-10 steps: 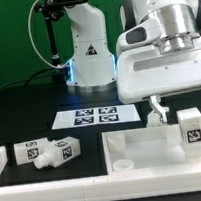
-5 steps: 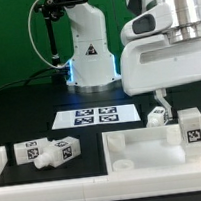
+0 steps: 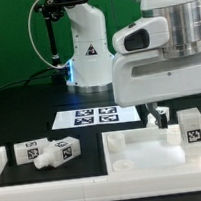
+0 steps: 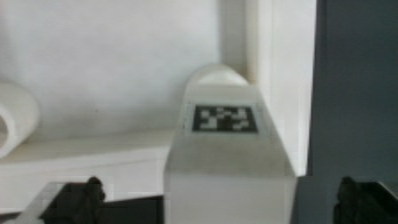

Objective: Assemble one leg

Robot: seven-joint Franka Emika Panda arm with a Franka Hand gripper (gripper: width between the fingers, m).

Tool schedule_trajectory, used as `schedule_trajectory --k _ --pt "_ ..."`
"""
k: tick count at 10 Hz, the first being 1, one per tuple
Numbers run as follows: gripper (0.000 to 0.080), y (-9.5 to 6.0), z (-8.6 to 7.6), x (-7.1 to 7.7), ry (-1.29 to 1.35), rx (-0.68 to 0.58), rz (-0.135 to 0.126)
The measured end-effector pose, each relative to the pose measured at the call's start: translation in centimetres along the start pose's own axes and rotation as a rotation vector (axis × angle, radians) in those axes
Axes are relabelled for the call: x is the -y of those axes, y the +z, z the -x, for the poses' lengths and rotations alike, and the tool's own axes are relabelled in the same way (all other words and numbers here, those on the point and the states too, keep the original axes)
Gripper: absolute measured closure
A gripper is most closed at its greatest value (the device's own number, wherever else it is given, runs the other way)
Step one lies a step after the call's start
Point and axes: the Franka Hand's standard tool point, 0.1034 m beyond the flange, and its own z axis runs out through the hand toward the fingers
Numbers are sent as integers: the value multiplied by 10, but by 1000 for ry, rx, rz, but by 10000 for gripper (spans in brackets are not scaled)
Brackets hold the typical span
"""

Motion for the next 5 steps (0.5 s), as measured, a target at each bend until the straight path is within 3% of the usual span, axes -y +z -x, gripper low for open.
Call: schedule_trajectory --k 5 --pt "151 10 5 1 70 21 -11"
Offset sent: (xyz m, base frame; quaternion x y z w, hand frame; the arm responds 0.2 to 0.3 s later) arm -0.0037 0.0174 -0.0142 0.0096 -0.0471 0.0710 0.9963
